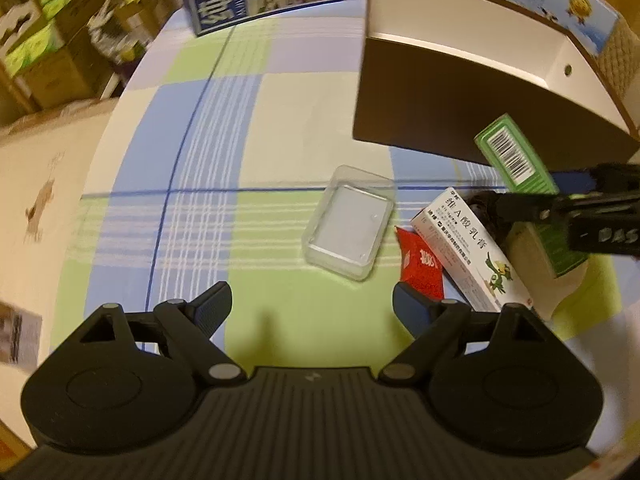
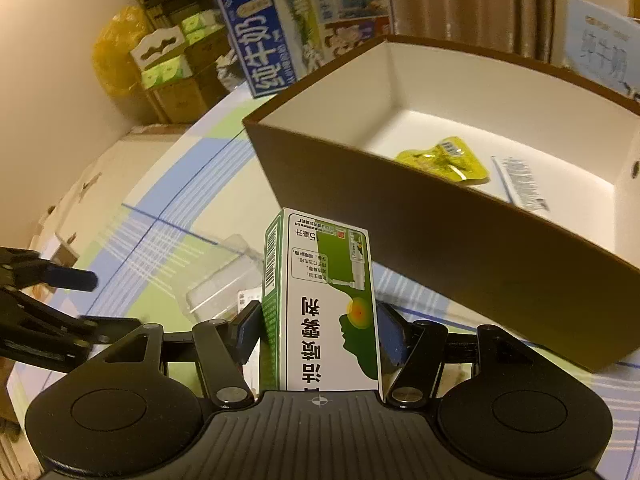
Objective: Organize objects
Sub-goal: 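Grasp the green-and-white medicine box with the right tool while the left tool grasps the clear plastic tray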
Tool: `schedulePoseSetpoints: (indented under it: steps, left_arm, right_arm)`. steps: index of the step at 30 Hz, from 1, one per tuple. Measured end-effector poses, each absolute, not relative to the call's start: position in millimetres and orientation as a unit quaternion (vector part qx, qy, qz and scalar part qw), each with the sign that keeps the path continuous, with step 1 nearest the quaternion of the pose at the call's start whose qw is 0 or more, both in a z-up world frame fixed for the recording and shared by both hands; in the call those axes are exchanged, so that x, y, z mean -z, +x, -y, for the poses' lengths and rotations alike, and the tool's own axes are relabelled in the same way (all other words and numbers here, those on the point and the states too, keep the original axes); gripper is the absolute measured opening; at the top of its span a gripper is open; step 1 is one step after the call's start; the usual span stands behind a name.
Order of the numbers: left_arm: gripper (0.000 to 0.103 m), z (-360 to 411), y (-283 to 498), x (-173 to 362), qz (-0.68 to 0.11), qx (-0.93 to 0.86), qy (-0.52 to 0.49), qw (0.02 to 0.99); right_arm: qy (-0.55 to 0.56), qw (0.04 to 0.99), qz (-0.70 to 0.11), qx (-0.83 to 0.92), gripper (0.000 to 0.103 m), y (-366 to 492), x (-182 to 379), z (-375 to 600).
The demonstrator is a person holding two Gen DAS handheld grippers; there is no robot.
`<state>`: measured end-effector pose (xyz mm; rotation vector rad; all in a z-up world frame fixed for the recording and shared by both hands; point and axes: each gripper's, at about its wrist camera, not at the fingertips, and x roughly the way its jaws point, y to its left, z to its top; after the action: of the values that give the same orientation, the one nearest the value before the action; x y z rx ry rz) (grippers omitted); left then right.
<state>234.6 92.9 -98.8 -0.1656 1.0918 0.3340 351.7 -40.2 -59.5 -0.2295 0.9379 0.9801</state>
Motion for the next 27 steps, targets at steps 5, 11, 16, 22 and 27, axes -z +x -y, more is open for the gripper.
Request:
schedulePoseSetpoints:
  steps: [5, 11, 16, 22, 27]
  left_arm:
    - [0.085, -88.8, 252.3, 112.0, -0.509, -0.129, -0.038, 0.850]
    - [0.085, -94.9, 274.1, 124.1, -0.503, -0.095, -0.021, 0.859]
    - [0.077, -103.5, 294.1, 137.4, -0.512, -0.068, -0.021, 0.856]
    - [0.063, -106.3, 309.5, 147.6, -0.523, -0.048, -0.018, 0.851]
    - [0.053, -109.3, 315.7, 153.7, -0.529, -0.042, -0.030, 0.847]
  right_arm:
    - [-0.071, 0.790, -0.434, -0.427, 0.058, 354.5, 48.6, 63.5]
    - [-0.029, 0.814, -0.437, -0.382, 0.058, 359.7, 37.7, 100.3]
    - [0.007, 0.829, -0.440, -0.345, 0.058, 363.7, 31.1, 130.6]
    - [0.028, 0.843, -0.442, -0.305, 0.058, 364.0, 25.7, 157.9]
    - [0.031, 0.848, -0.444, -0.289, 0.058, 359.5, 24.5, 169.6]
